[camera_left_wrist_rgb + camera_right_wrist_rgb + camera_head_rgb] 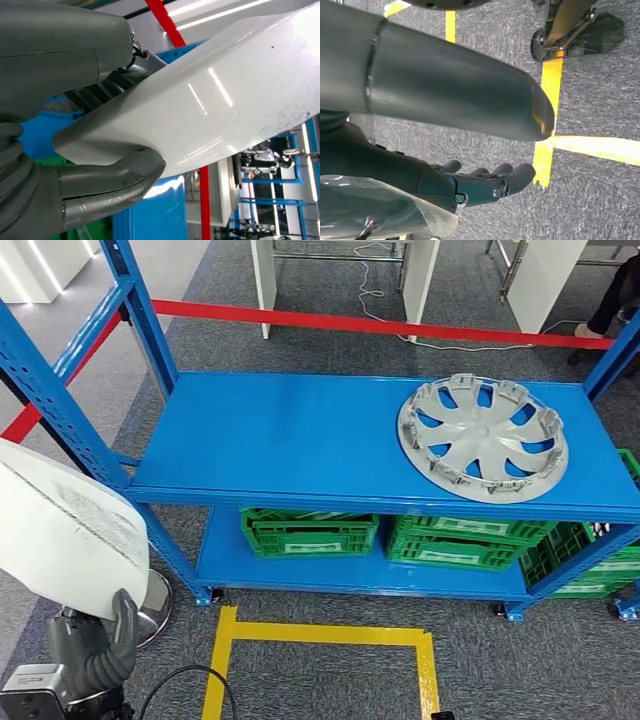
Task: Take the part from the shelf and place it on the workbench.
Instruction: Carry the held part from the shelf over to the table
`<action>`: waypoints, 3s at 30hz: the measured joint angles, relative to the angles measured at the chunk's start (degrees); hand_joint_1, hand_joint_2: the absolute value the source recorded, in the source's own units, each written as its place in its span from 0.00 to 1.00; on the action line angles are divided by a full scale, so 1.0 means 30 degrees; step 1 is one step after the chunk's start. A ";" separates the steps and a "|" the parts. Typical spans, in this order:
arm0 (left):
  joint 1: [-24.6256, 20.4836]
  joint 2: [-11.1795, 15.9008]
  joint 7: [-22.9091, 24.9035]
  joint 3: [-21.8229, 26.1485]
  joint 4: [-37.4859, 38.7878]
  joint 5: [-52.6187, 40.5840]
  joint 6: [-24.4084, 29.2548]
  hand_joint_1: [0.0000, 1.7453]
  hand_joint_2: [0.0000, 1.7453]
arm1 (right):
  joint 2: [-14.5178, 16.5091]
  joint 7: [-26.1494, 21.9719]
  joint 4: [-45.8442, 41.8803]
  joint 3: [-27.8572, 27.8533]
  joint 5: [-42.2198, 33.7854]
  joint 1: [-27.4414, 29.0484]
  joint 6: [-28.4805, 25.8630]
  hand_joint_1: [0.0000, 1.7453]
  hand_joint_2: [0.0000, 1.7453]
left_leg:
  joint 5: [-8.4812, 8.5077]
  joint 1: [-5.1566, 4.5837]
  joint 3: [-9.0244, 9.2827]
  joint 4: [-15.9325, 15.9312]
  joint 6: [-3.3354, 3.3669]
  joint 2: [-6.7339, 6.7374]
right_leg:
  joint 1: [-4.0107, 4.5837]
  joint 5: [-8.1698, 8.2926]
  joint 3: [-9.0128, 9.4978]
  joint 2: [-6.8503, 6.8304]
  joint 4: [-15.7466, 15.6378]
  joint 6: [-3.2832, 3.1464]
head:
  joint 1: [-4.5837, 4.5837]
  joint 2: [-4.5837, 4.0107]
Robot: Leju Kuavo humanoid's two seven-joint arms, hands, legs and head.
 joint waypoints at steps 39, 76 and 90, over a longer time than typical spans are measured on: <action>-0.0649 -0.0133 -0.0357 -0.0581 0.0089 0.1949 -0.1619 1.00 1.00 | 0.0195 0.0461 0.0013 -0.0616 -0.0925 -0.0087 0.2013 0.00 0.00 | 0.0797 -0.0249 -0.1000 -0.0042 0.0243 0.0061 | -0.0116 -0.0563 -0.0924 0.0029 0.3767 0.0276 | 0.0255 0.0000; -0.0663 -0.0082 -0.0419 -0.0734 0.0220 0.1574 -0.1311 1.00 1.00 | 0.0264 0.0477 0.0036 -0.0266 -0.0388 -0.0005 0.2967 0.00 0.00 | 0.0330 -0.0002 -0.0789 0.0412 -0.0604 -0.1933 | -0.0180 -0.0073 0.0958 0.1109 -0.0615 -0.0279 | 0.0417 0.0000; -0.0752 -0.0006 -0.0459 -0.0803 0.0228 0.1568 -0.1297 1.00 1.00 | 0.0262 0.0461 0.0051 -0.0120 -0.0344 -0.0070 0.3060 0.00 0.00 | 0.0038 -0.0403 -0.0329 0.0224 -0.0420 0.1063 | 0.0067 -0.0016 0.0922 -0.2098 -0.0695 -0.0362 | 0.0157 0.0000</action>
